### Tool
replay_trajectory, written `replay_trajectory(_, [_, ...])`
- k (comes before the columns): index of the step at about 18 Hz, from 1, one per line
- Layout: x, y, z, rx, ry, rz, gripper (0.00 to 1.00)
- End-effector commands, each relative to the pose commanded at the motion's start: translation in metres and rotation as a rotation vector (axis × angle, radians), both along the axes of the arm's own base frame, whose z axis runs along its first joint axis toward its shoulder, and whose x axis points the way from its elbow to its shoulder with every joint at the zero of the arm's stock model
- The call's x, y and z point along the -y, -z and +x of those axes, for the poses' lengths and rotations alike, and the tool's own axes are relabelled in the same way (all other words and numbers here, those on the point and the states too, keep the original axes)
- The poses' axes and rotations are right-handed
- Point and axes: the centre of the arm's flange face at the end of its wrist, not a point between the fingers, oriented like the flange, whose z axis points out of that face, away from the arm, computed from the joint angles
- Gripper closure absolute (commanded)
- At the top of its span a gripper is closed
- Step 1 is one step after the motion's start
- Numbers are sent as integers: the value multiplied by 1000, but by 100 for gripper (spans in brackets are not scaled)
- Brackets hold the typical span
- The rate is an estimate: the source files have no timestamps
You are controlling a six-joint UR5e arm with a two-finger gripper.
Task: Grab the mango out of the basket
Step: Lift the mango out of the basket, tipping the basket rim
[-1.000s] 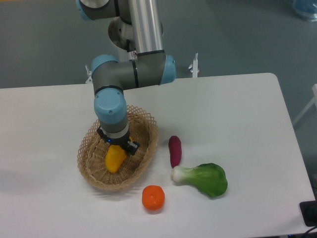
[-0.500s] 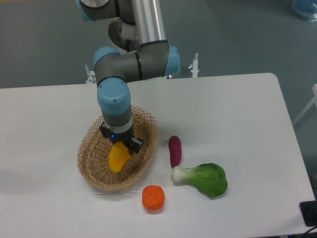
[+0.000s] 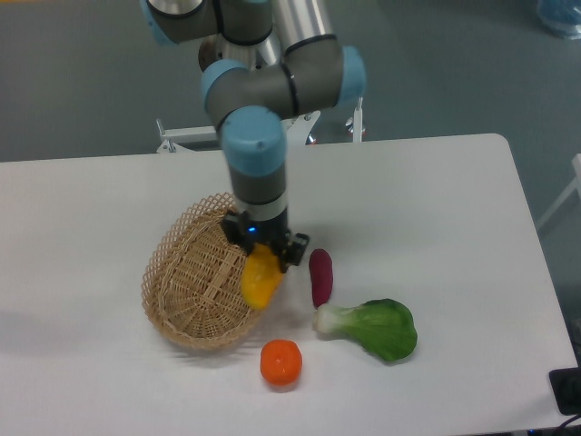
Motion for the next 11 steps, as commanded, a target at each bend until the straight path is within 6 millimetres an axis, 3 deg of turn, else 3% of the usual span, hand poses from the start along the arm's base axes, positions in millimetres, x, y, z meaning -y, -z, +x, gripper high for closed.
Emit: replay_trajectory(11, [77, -21, -94, -46, -11, 5, 62])
